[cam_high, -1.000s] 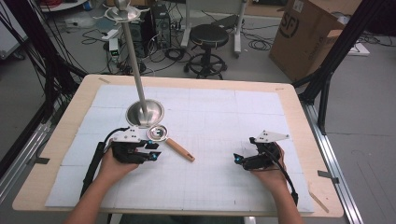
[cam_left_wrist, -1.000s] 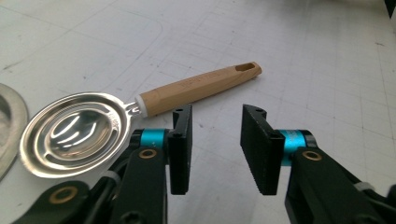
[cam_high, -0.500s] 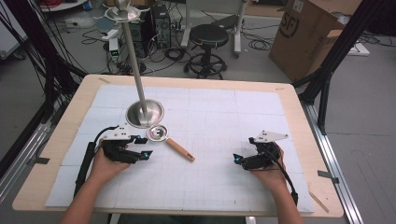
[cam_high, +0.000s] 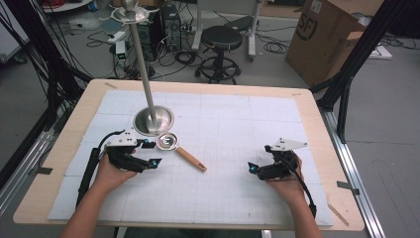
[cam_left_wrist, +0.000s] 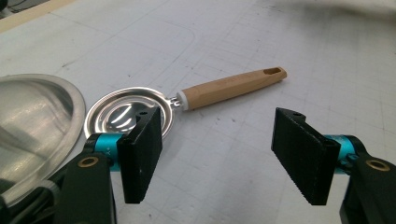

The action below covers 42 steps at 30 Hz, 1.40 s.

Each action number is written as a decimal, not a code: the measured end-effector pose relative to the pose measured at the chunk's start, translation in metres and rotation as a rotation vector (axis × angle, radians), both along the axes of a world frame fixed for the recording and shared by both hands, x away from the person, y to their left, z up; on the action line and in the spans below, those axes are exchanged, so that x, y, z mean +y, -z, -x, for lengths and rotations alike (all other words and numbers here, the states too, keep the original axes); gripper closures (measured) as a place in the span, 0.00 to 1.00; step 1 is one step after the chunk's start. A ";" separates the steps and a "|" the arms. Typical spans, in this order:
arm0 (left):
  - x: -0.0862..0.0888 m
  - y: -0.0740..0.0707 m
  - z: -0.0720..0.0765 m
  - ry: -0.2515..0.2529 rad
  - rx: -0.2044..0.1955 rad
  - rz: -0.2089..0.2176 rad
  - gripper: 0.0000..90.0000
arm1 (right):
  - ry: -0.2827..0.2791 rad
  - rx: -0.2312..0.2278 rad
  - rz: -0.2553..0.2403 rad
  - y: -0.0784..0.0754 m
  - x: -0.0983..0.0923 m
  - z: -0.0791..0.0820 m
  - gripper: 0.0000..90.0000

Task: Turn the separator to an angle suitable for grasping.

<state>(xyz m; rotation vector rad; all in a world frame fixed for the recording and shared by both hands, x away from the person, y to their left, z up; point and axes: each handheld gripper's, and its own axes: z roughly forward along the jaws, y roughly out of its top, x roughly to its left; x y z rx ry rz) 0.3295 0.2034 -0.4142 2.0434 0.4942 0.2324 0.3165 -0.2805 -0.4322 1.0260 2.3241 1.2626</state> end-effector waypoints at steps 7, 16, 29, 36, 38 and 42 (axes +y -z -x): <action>-0.004 0.003 0.002 0.002 0.011 -0.047 0.38 | -0.004 0.000 0.002 -0.001 0.000 0.000 0.03; 0.005 0.003 0.001 -0.017 0.027 -0.019 0.37 | -0.005 -0.009 0.007 -0.003 0.001 0.001 0.05; 0.036 0.000 -0.004 -0.110 0.026 0.001 0.27 | -0.067 -0.023 0.019 -0.016 0.036 -0.002 0.05; 0.044 -0.005 -0.002 -0.139 0.006 0.029 0.25 | -0.093 -0.020 0.011 -0.021 0.054 -0.010 0.06; 0.045 -0.005 -0.001 -0.139 0.002 0.031 0.25 | -0.103 -0.009 0.017 -0.023 0.062 -0.015 0.08; 0.045 -0.008 0.000 -0.127 -0.008 0.045 0.25 | -0.148 0.015 0.038 -0.025 0.086 -0.025 0.19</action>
